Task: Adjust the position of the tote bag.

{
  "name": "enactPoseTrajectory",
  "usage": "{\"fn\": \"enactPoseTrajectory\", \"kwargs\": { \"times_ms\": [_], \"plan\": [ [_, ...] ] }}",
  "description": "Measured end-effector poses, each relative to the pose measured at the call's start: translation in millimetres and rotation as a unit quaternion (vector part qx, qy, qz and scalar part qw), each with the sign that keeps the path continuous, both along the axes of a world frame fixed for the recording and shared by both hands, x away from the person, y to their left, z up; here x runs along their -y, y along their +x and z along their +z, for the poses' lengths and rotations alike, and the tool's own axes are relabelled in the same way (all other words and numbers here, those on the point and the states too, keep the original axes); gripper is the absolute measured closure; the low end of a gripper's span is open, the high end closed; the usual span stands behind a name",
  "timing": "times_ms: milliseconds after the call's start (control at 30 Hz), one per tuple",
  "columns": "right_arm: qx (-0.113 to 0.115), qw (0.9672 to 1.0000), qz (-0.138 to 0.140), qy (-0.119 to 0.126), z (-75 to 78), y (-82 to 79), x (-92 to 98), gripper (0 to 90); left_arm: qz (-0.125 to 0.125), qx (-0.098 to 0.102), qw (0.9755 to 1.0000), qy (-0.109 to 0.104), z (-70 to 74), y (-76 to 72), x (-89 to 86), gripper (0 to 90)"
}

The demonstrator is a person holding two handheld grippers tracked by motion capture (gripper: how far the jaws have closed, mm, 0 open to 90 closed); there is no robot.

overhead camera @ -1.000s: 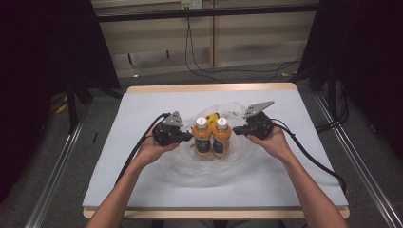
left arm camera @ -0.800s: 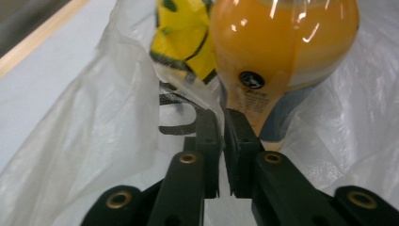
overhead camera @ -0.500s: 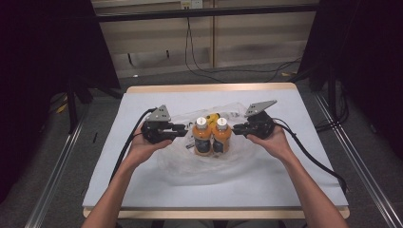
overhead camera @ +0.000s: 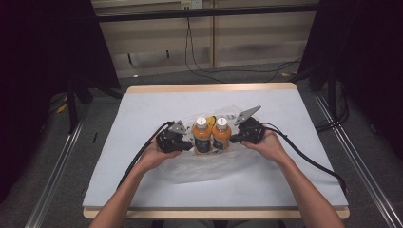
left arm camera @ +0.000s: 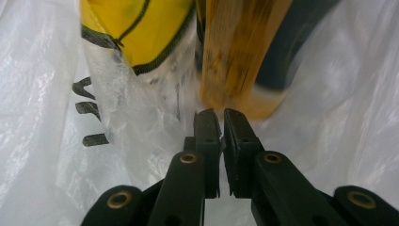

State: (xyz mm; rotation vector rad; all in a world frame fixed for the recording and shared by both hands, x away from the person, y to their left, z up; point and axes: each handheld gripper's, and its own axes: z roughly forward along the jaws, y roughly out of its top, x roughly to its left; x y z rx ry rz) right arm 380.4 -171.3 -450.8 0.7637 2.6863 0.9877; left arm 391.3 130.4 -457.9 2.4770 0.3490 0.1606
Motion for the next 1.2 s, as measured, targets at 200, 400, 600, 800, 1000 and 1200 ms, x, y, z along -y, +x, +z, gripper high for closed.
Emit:
{"fn": "enactPoseTrajectory", "kwargs": {
  "times_ms": [200, 400, 600, 800, 1000, 1200],
  "plan": [
    [-0.008, 0.9970, 0.000, -0.077, -15.5, 0.9, 1.4, 90.0, 0.003, 0.002, 0.9997, 0.023, -7.9, -4.7, -5.4, 86.2],
    [-0.002, 0.9924, -0.007, -0.123, -11.6, -0.8, 12.3, 90.0, -0.003, 0.018, 0.9978, 0.063, -4.0, -4.5, -12.4, 86.9],
    [0.000, 0.9814, -0.015, -0.192, -7.4, 0.1, 22.6, 90.0, 0.005, 0.028, 0.9956, 0.090, -2.4, 2.0, -22.6, 89.4],
    [0.000, 0.9729, -0.046, -0.226, -6.9, 4.5, 41.3, 90.0, 0.018, 0.033, 0.9945, 0.097, -2.7, 8.4, -37.1, 90.0],
    [-0.015, 0.9720, -0.060, -0.227, -5.8, -3.3, 59.0, 90.0, 0.018, 0.029, 0.9942, 0.102, -2.0, 8.9, -41.2, 90.0],
    [-0.031, 0.9770, -0.056, -0.203, -4.7, -24.6, 67.8, 90.0, 0.028, 0.027, 0.9919, 0.121, 0.1, 8.5, -53.7, 90.0]
  ]
}}
